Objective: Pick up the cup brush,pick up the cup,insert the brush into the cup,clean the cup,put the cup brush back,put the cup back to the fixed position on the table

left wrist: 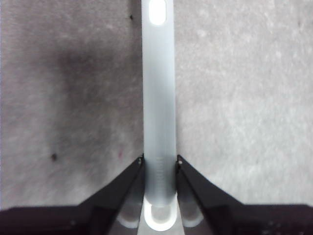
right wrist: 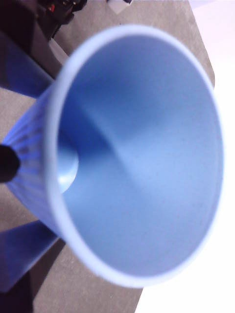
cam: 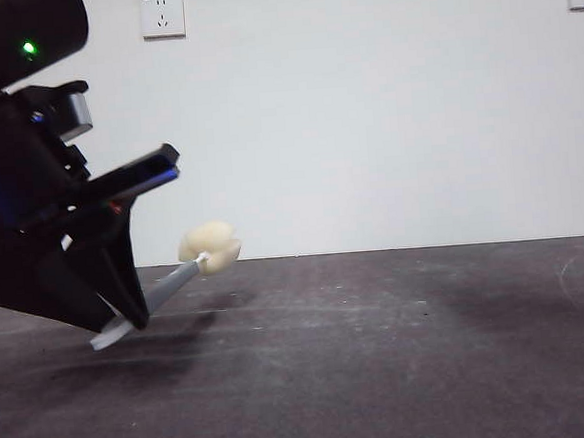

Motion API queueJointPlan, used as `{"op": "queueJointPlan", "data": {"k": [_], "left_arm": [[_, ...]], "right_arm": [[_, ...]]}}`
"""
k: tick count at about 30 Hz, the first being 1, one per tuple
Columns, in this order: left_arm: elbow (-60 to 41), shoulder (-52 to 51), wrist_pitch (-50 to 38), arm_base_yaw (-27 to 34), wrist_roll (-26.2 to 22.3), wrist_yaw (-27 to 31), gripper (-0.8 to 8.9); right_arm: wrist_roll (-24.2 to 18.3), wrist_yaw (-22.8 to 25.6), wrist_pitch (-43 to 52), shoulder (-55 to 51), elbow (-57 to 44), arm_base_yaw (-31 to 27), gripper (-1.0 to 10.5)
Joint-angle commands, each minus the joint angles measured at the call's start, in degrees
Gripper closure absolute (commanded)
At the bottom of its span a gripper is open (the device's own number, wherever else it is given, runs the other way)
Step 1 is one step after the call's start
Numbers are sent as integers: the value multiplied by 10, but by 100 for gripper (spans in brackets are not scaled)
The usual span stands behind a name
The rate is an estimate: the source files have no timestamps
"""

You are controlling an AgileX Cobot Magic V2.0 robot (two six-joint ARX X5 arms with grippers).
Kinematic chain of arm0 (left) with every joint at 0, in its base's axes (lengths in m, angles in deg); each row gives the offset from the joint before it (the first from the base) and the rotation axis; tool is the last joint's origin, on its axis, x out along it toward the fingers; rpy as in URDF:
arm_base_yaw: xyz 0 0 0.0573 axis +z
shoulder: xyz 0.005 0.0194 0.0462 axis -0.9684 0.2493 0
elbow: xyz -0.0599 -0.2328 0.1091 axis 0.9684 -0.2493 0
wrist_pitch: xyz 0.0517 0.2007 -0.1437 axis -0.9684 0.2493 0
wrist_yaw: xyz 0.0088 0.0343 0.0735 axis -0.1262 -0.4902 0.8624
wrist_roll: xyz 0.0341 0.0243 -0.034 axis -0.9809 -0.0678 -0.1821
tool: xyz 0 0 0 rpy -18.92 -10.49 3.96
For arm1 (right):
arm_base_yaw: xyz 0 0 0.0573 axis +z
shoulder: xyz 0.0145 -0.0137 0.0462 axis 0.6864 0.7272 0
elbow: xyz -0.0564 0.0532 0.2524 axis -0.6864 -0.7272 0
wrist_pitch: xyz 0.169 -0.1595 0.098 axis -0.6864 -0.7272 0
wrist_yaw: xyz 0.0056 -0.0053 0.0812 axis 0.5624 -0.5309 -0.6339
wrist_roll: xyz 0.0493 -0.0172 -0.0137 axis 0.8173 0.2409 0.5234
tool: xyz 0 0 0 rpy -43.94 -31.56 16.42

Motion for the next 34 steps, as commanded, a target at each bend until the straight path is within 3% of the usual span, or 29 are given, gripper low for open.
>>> {"op": "queueJointPlan", "data": {"k": [1, 16, 18, 21, 22, 34], "left_arm": [[-2, 18, -12, 2, 11, 8, 822], [-2, 78, -25, 5, 10, 28, 804], [-2, 78, -22, 5, 10, 26, 699], [-2, 78, -18, 5, 10, 13, 388], [-1, 78, -18, 5, 8, 7, 361], [35, 49, 20, 5, -16, -15, 364]], "right_arm": [[13, -8, 6, 1, 2, 1, 964], [19, -9, -3, 1, 2, 1, 964], [19, -9, -6, 1, 2, 1, 964], [18, -9, -6, 1, 2, 1, 964], [18, -9, -6, 1, 2, 1, 964], [17, -9, -7, 1, 2, 1, 964]]}}
